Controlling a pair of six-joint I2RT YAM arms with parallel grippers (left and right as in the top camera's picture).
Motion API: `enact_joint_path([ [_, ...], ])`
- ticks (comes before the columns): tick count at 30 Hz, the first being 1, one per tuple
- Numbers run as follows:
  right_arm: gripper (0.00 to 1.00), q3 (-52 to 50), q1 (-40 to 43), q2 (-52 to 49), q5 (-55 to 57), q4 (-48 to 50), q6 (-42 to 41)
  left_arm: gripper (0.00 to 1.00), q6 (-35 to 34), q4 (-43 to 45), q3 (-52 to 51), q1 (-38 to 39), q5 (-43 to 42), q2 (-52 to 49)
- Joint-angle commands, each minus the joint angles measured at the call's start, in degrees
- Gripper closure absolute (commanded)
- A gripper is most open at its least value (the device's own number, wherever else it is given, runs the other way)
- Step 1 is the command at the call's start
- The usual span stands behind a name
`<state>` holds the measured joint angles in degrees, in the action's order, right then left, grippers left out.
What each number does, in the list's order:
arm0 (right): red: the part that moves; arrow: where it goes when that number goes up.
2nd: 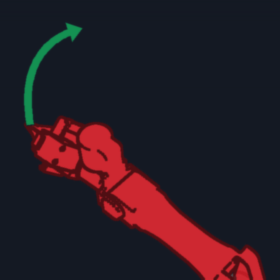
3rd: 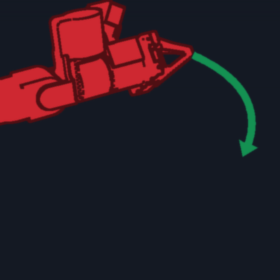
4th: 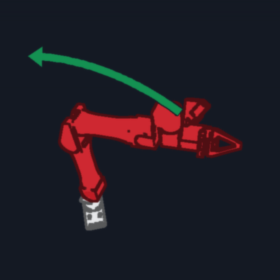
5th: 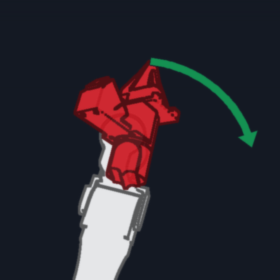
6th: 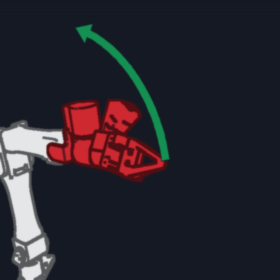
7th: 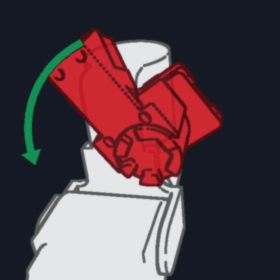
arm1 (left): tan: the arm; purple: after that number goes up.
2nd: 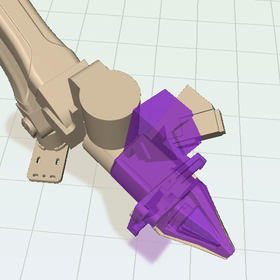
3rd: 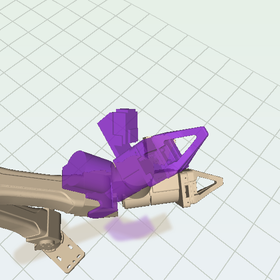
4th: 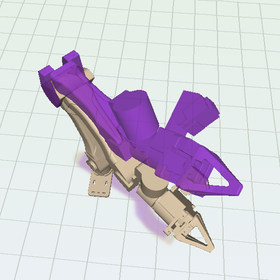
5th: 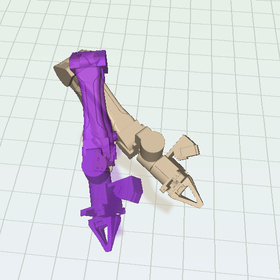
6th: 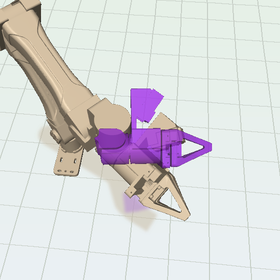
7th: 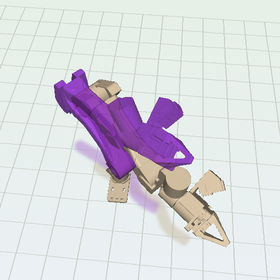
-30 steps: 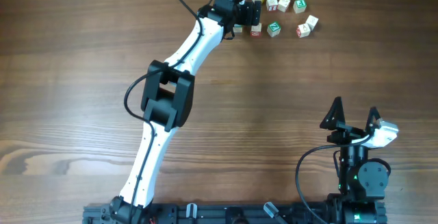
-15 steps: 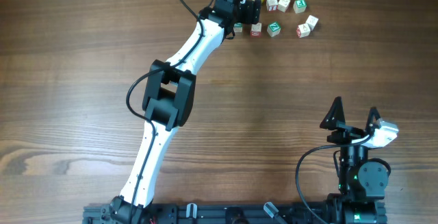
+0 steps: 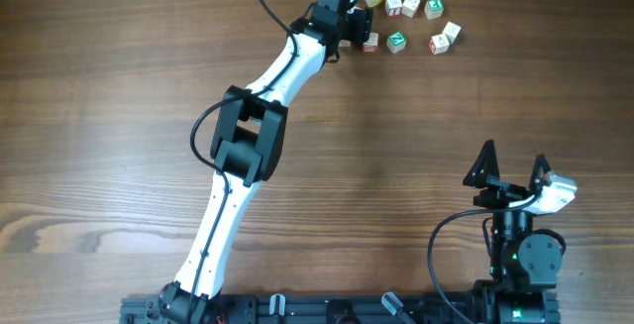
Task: Form a horizontal line
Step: 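Lower the left gripper onto the baseball block and close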
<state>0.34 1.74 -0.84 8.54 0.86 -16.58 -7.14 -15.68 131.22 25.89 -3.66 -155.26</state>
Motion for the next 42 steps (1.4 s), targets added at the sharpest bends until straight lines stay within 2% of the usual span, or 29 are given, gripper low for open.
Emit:
enact_joint_path([
  [1,0.00,0.0,0.5,0.0,-0.9,0.3,0.5,0.29,0.7,0.8,1.2,0.3,0.8,-1.2],
  [4,0.00,0.0,0.5,0.0,-0.9,0.3,0.5,0.34,0.7,0.7,1.2,0.4,0.7,-1.2],
  [26,0.00,0.0,0.5,0.0,-0.9,0.3,0.5,0.51,0.7,0.1,1.2,0.4,0.8,-0.5],
  [31,0.00,0.0,0.5,0.0,-0.9,0.3,0.5,0.64,0.8,-0.2,1.2,0.3,0.8,0.4],
  [33,0.00,0.0,0.5,0.0,-0.9,0.3,0.5,0.74,0.8,-0.2,1.2,0.4,0.8,0.6],
  [34,0.00,0.0,0.5,0.0,-0.9,0.3,0.5,0.75,0.8,-0.4,1.2,0.4,0.8,0.6],
  [42,0.00,0.0,0.5,0.0,-0.9,0.3,0.5,0.75,0.8,-0.2,1.2,0.3,4.9,2.3],
])
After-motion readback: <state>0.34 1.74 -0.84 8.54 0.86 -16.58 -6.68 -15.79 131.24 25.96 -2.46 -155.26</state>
